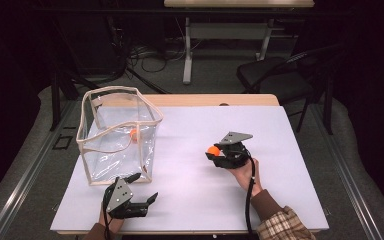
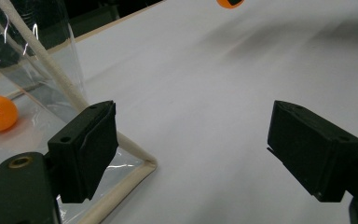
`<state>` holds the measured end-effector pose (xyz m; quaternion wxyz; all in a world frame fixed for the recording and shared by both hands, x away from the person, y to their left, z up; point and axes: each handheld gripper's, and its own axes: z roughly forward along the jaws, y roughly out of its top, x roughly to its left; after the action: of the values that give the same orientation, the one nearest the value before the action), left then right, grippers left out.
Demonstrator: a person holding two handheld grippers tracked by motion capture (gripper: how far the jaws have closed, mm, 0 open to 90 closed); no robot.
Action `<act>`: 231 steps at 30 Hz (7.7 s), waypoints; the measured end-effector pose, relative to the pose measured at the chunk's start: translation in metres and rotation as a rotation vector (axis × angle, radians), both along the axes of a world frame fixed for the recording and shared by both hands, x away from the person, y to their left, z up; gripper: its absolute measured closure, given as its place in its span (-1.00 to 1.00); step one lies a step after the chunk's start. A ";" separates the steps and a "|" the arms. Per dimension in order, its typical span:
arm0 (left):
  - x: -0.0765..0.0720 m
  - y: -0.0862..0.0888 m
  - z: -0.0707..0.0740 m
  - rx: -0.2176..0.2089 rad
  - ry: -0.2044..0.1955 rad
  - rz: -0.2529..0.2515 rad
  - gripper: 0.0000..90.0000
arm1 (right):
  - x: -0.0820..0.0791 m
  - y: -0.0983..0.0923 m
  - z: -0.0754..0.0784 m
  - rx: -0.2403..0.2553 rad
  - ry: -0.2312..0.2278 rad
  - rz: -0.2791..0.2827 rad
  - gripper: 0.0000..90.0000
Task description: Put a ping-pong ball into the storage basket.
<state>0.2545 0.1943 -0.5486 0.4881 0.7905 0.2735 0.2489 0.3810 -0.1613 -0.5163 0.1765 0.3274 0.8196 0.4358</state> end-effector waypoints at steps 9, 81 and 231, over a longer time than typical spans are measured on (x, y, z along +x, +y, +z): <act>0.000 0.000 0.000 0.003 0.000 0.000 -0.65 | 0.001 0.008 0.002 0.003 -0.010 0.011 0.13; 0.001 0.001 0.000 0.001 -0.001 0.003 -0.65 | 0.023 0.047 0.033 0.064 -0.059 0.046 0.13; 0.002 0.000 0.000 -0.005 -0.001 -0.005 -0.65 | 0.060 0.120 0.123 0.079 -0.177 0.136 0.13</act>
<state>0.2561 0.1947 -0.5486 0.4906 0.7900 0.2720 0.2474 0.4409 -0.0411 -0.3929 0.2053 0.2381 0.8032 0.5059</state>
